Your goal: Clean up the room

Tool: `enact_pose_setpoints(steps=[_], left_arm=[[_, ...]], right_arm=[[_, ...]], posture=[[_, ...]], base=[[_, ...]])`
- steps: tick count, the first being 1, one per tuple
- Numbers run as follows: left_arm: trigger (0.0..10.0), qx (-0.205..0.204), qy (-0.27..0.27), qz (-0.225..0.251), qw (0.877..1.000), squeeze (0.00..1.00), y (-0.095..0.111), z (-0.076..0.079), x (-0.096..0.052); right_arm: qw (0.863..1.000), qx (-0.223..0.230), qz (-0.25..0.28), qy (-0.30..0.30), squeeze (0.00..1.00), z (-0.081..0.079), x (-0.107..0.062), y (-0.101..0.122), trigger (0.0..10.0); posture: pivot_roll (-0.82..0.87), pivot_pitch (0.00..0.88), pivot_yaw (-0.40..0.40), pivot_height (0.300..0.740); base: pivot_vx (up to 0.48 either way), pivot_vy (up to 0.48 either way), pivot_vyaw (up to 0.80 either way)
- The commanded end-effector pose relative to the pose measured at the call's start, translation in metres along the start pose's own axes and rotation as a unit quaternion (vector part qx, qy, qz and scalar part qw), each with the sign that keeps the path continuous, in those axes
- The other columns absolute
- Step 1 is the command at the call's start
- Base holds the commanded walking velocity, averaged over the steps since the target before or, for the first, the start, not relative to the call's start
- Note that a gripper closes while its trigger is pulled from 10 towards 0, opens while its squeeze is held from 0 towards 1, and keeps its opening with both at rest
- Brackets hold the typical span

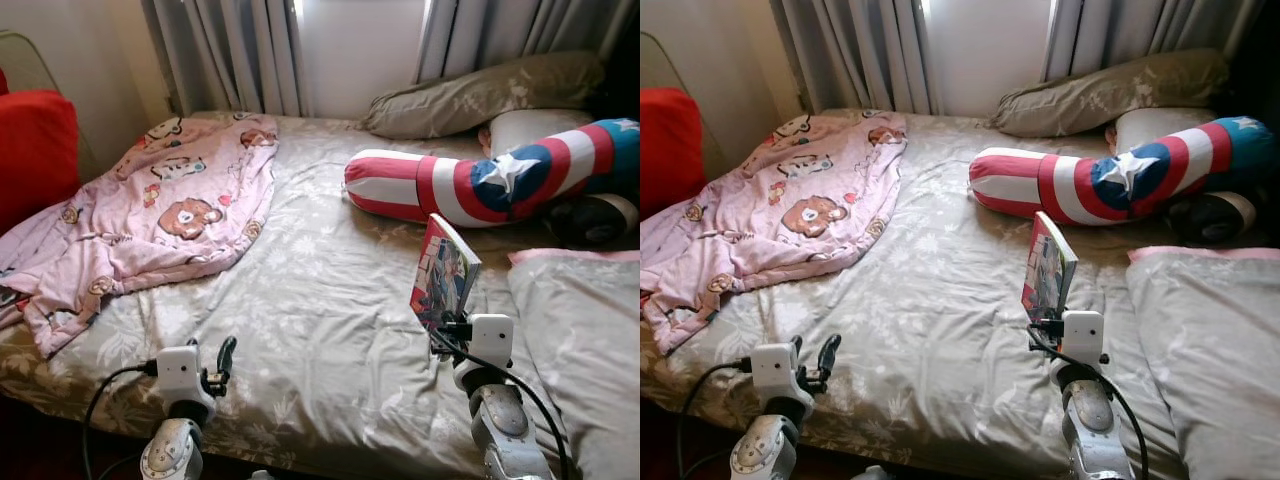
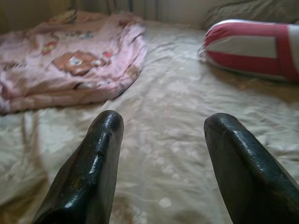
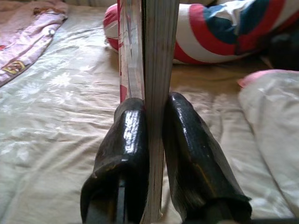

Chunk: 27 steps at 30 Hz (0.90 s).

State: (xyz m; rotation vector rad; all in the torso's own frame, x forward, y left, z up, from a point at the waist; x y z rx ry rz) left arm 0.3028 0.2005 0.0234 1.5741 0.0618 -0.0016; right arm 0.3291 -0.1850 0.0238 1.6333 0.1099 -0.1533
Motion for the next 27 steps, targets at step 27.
enact_pose_setpoints(steps=[27], left_arm=[[10.0,-0.003,-0.016,0.001,1.000,0.00,0.0078,0.0029,0.0024]], right_arm=[[1.000,-0.001,0.018,-0.004,0.00,-0.0010,0.0042,0.0099,10.0]], posture=[[-0.01,0.000,0.037,0.643]], base=[[0.000,0.000,0.00]])
Point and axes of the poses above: a point about 5 cm out from each wrist's last joint towards the gripper, its own x axis pointing out of the wrist towards the gripper, its own y axis along the axis of the wrist's last joint, z = x × y, the point moved 5 cm from there along x, pointing out of the wrist towards the gripper, and after that the axes turned 4 degrees about x, right-handed, at the moved point
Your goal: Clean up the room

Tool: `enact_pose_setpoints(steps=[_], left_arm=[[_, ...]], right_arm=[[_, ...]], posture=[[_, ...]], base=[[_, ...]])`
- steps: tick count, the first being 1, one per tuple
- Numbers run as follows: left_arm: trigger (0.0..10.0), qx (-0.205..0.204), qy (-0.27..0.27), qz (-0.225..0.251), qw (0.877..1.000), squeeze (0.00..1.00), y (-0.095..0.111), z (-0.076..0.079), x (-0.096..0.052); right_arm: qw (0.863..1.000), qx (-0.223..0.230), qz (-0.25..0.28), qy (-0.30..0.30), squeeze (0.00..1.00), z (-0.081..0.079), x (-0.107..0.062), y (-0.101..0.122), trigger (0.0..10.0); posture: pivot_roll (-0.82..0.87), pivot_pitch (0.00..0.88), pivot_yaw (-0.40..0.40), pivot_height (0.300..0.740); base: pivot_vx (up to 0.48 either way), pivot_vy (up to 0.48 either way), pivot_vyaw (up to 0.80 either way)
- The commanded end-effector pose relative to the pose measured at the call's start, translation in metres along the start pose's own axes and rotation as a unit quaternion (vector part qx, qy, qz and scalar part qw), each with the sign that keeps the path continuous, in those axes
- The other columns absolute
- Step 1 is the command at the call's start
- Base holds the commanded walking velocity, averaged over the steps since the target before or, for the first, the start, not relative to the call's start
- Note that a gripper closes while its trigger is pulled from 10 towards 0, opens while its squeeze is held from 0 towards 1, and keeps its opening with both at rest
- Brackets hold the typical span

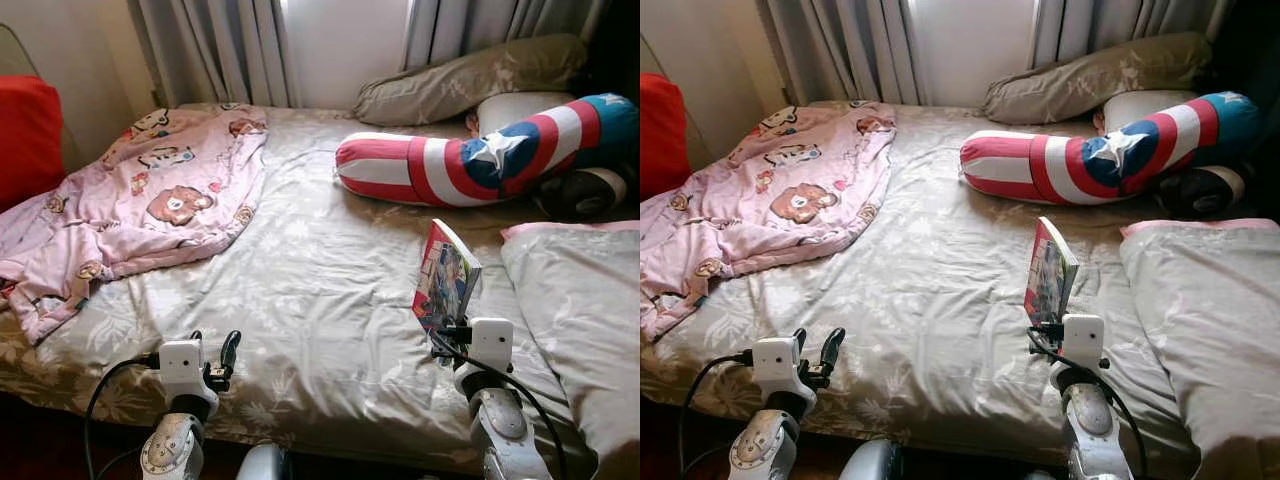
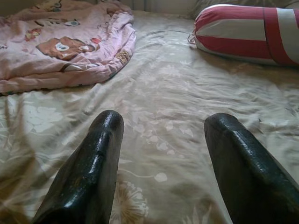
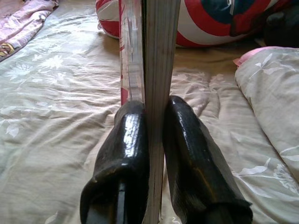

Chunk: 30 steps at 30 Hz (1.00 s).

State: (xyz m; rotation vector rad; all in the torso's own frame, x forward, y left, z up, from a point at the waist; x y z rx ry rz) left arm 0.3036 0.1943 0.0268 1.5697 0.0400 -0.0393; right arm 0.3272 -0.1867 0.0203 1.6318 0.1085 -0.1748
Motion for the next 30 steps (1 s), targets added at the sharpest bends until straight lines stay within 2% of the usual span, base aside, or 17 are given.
enact_pose_setpoints(steps=[1,12,18,24,30], left_arm=[[10.0,-0.002,0.002,0.005,1.000,0.00,0.0043,-0.0031,0.0018],[10.0,0.002,-0.009,0.004,1.000,0.00,0.0038,0.0004,0.0009],[10.0,0.003,-0.011,0.002,1.000,0.00,0.0018,-0.0001,-0.0015],[10.0,0.002,-0.017,0.004,1.000,0.00,0.0042,0.0040,0.0025],[10.0,0.005,-0.017,0.006,1.000,0.00,0.0052,0.0036,0.0018]], right_arm=[[1.000,-0.001,0.025,0.003,0.00,-0.0033,0.0053,0.0137,10.0],[1.000,0.002,0.027,0.003,0.00,-0.0042,0.0053,0.0138,10.0],[1.000,0.011,0.028,0.005,0.00,-0.0067,0.0022,0.0093,10.0],[0.999,0.016,0.030,0.006,0.00,-0.0085,0.0038,0.0112,10.0],[0.999,0.021,0.031,-0.004,0.00,-0.0044,0.0047,0.0113,10.0]], posture=[[-0.01,0.000,0.038,0.643],[-0.01,0.000,0.041,0.643],[-0.02,0.000,0.058,0.643],[-0.02,0.000,0.064,0.643],[-0.01,0.000,0.059,0.643]], base=[[0.000,0.000,0.00],[0.000,0.000,0.00],[0.278,0.000,0.00],[0.288,0.000,0.00],[0.301,0.000,0.00]])
Point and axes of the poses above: a point about 5 cm out from each wrist's last joint towards the gripper, its own x axis pointing out of the wrist towards the gripper, its own y axis along the axis of the wrist's last joint, z = x × y, the point moved 5 cm from there along x, pointing out of the wrist towards the gripper, and after that the axes turned 4 degrees about x, right-handed, at the moved point
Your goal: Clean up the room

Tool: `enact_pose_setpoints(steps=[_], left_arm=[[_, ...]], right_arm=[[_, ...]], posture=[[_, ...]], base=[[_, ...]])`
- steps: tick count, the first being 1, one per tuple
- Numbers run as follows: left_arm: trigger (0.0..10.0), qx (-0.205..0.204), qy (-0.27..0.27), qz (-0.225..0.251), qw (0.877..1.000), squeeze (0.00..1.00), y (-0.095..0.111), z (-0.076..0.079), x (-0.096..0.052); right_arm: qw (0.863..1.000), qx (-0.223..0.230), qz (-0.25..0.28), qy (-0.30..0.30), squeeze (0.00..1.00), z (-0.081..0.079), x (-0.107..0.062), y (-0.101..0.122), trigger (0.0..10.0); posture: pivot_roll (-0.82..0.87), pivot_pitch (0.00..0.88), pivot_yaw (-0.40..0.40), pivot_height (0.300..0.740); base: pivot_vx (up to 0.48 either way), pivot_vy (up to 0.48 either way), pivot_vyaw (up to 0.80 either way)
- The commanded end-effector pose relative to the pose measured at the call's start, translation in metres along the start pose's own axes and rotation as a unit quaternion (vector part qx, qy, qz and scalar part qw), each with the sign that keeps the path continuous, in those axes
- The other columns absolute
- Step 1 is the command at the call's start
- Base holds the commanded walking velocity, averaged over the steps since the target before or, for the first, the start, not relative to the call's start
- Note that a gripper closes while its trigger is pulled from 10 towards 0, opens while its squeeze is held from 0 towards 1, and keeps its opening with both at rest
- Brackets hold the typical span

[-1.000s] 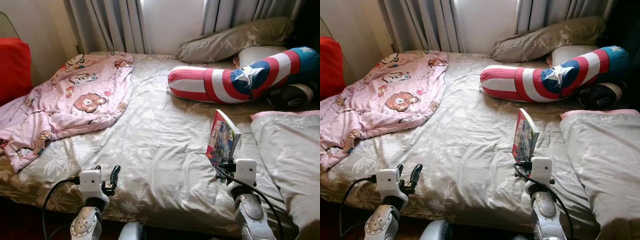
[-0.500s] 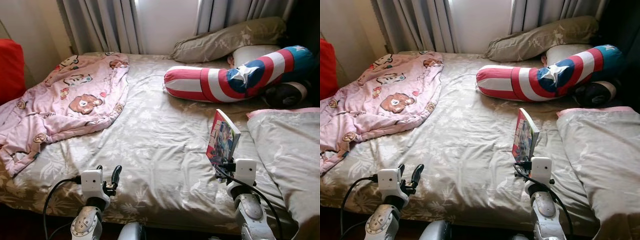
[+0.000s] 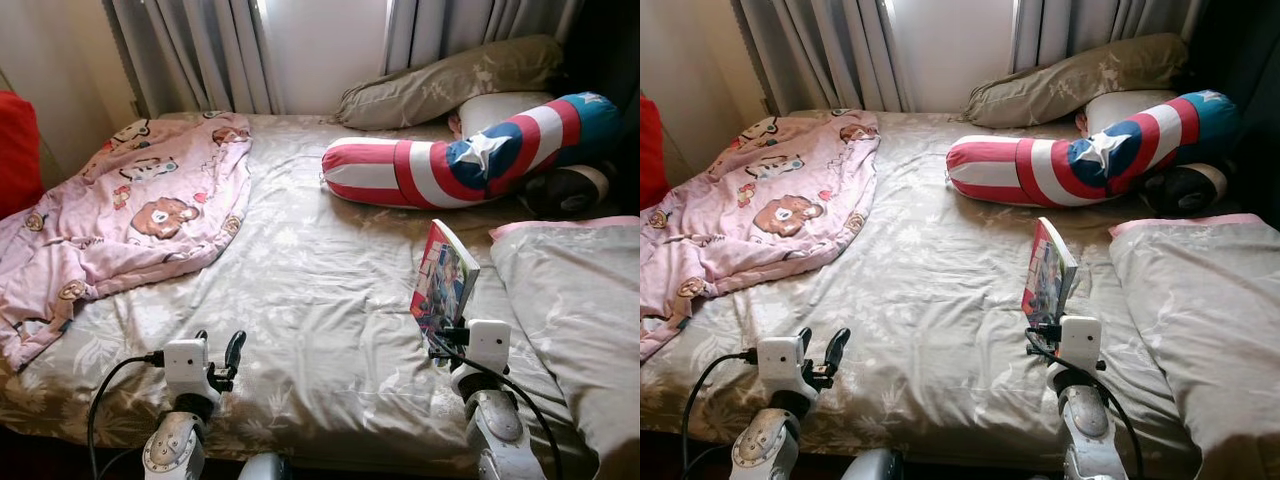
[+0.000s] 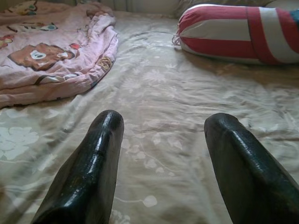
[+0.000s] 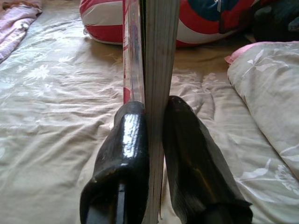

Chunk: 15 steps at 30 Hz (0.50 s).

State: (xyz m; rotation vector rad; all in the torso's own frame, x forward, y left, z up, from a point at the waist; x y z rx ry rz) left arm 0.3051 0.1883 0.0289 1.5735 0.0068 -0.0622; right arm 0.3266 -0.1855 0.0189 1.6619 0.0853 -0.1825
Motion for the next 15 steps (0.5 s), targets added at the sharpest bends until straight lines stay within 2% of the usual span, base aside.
enact_pose_setpoints(steps=[1,15], left_arm=[[10.0,0.003,0.001,0.002,1.000,0.00,0.0030,-0.0025,0.0002],[10.0,0.012,-0.001,0.006,1.000,0.00,0.0078,-0.0059,0.0019]], right_arm=[[1.000,0.004,0.025,0.004,0.00,-0.0040,0.0051,0.0122,10.0],[1.000,0.020,0.020,-0.004,0.00,-0.0045,0.0097,0.0118,10.0]], posture=[[0.00,0.000,0.057,0.643],[0.00,0.000,0.067,0.643]], base=[[0.315,0.000,0.00],[0.343,0.000,0.00]])
Point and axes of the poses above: a point about 5 cm out from each wrist's last joint towards the gripper, its own x axis pointing out of the wrist towards the gripper, its own y axis along the axis of the wrist's last joint, z = x × y, the point moved 5 cm from there along x, pointing out of the wrist towards the gripper, and after that the axes turned 4 degrees about x, right-handed, at the moved point
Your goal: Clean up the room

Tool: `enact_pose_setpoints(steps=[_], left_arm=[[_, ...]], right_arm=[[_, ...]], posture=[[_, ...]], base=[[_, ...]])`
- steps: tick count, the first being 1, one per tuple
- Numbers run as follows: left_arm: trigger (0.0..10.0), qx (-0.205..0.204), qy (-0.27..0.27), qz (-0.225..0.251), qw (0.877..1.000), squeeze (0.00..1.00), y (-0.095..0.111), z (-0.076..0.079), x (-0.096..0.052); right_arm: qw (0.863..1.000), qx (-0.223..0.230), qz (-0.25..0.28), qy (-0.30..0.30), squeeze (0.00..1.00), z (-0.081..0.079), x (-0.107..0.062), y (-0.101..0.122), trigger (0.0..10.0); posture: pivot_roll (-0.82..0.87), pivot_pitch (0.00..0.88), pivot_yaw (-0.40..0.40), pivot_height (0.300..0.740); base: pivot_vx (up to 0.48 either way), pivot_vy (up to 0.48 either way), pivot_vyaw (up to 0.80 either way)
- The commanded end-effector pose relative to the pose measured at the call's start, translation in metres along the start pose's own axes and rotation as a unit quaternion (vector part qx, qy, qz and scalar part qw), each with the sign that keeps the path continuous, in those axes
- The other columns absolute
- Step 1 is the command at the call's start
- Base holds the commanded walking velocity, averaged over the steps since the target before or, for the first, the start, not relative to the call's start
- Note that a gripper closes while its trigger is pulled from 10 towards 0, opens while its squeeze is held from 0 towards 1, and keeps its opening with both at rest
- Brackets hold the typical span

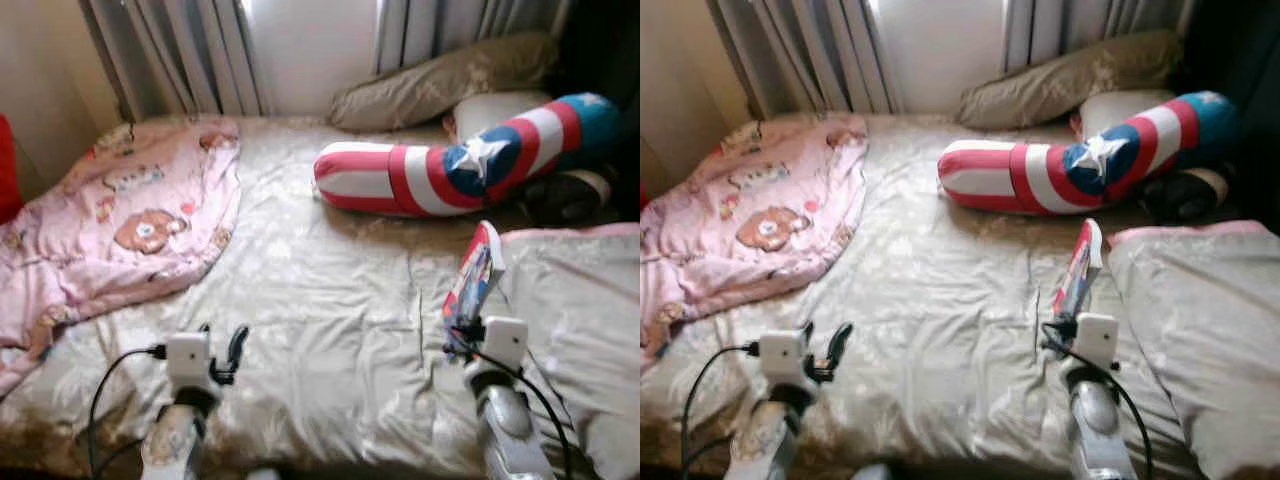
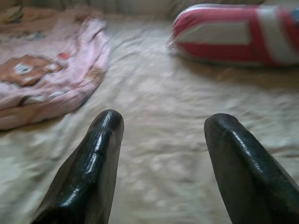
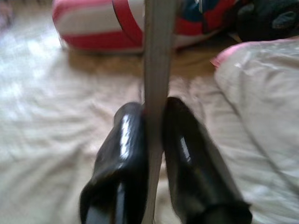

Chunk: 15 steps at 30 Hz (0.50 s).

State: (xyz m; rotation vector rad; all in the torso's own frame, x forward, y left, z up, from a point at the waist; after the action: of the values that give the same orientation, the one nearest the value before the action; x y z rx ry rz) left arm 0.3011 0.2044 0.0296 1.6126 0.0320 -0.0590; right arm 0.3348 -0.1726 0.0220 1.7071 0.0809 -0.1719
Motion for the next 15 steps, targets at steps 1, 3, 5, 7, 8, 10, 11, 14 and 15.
enact_pose_setpoints(steps=[1,3,5,7,8,10,11,14,15], left_arm=[[10.0,-0.007,-0.010,0.013,1.000,0.00,0.008,0.010,0.006],[10.0,-0.007,-0.012,0.013,1.000,0.00,0.008,0.011,0.006],[10.0,-0.006,-0.015,0.013,1.000,0.00,0.009,0.011,0.005],[10.0,-0.004,-0.015,0.012,1.000,0.00,0.009,0.010,0.005],[10.0,-0.002,-0.016,0.013,1.000,0.00,0.010,0.009,0.005],[10.0,-0.001,-0.016,0.014,1.000,0.00,0.011,0.008,0.005],[10.0,0.000,-0.017,0.014,1.000,0.00,0.012,0.008,0.005],[10.0,0.006,-0.022,0.016,1.000,0.00,0.015,0.007,0.002],[10.0,0.008,-0.024,0.017,1.000,0.00,0.016,0.007,0.002]], right_arm=[[1.000,-0.002,0.016,-0.008,0.00,0.009,0.003,0.009,10.0],[1.000,0.008,0.011,-0.011,0.00,0.010,0.004,0.007,10.0],[0.999,0.034,0.002,-0.015,0.00,0.011,0.006,0.004,10.0],[0.998,0.062,-0.007,-0.019,0.00,0.011,0.008,0.001,10.0],[0.994,0.103,-0.021,-0.026,0.00,0.013,0.011,-0.003,10.0],[0.990,0.133,-0.031,-0.031,0.00,0.013,0.012,-0.006,10.0],[0.987,0.151,-0.038,-0.037,0.00,0.015,0.013,-0.009,10.0],[0.969,0.235,-0.066,-0.050,0.00,0.014,0.018,-0.017,10.0],[0.962,0.259,-0.073,-0.049,0.00,0.012,0.020,-0.019,10.0]], posture=[[0.00,0.000,0.067,0.643],[0.00,0.000,0.069,0.643],[0.01,0.000,0.074,0.643],[0.01,0.000,0.075,0.643],[0.02,0.000,0.079,0.643],[0.02,0.000,0.079,0.643],[0.02,0.000,0.081,0.643],[0.05,0.000,0.091,0.643],[0.06,0.000,0.093,0.643]], base=[[0.319,0.000,0.00],[0.131,0.000,0.00],[0.000,0.000,0.00],[0.000,0.000,0.00],[0.000,0.000,0.00],[0.000,0.000,0.00],[0.000,0.000,0.00],[0.000,0.000,0.00],[0.000,0.000,0.00]])
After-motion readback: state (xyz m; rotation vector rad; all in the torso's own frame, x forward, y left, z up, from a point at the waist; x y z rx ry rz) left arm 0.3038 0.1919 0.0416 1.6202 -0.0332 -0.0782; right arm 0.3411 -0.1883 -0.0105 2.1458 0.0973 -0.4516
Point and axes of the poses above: a point about 5 cm out from each wrist's last joint towards the gripper, its own x axis pointing out of the wrist towards the gripper, its own y axis along the axis of the wrist's last joint, z = x × y, the point moved 5 cm from there along x, pointing out of the wrist towards the gripper, and after that the axes turned 4 degrees about x, right-handed, at the moved point
